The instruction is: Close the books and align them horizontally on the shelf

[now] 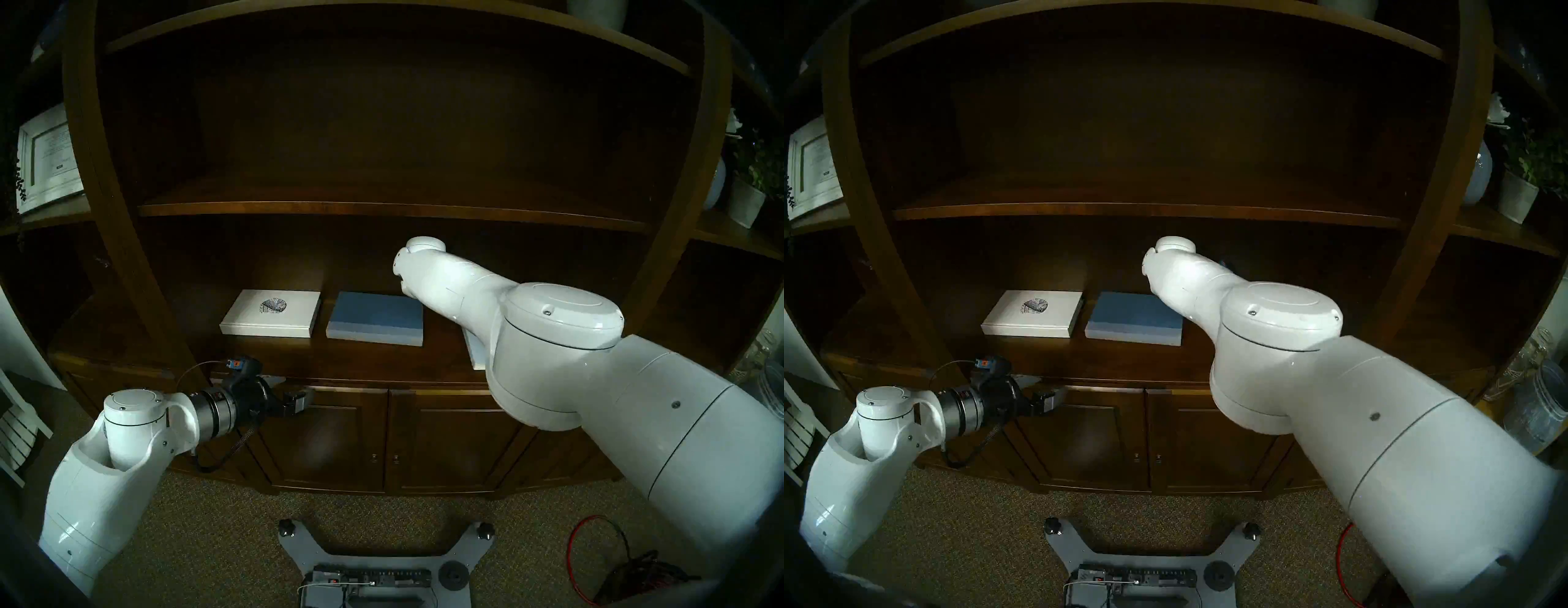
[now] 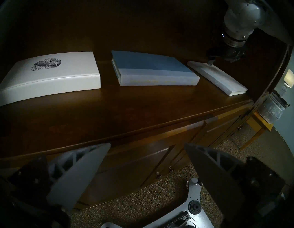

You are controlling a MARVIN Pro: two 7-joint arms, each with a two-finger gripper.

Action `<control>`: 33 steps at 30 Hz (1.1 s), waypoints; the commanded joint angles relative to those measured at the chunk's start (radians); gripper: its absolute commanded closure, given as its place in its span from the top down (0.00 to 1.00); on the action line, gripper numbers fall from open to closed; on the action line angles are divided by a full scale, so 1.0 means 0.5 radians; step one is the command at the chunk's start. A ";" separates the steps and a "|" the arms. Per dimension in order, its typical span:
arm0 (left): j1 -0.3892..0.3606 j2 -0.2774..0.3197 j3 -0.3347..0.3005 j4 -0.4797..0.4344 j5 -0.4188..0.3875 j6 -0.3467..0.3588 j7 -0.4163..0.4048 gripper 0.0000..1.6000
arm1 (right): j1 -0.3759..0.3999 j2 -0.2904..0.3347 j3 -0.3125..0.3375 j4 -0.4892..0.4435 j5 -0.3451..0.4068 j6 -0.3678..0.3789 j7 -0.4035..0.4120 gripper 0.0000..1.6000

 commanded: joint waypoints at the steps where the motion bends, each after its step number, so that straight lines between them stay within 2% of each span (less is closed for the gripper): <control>1: -0.033 0.004 -0.014 -0.036 -0.003 -0.013 -0.003 1.00 | 0.096 0.062 -0.023 0.013 -0.030 -0.018 0.019 1.00; 10: -0.036 0.004 -0.015 -0.038 -0.003 -0.014 -0.004 1.00 | 0.115 0.136 -0.030 0.044 -0.020 -0.043 0.075 1.00; 17: -0.031 0.004 -0.012 -0.031 -0.003 -0.011 -0.004 1.00 | 0.093 0.209 -0.012 0.060 0.006 -0.063 0.204 1.00; 33: -0.030 0.004 -0.008 -0.020 -0.003 -0.009 -0.004 1.00 | 0.069 0.272 -0.002 0.060 0.034 -0.093 0.466 1.00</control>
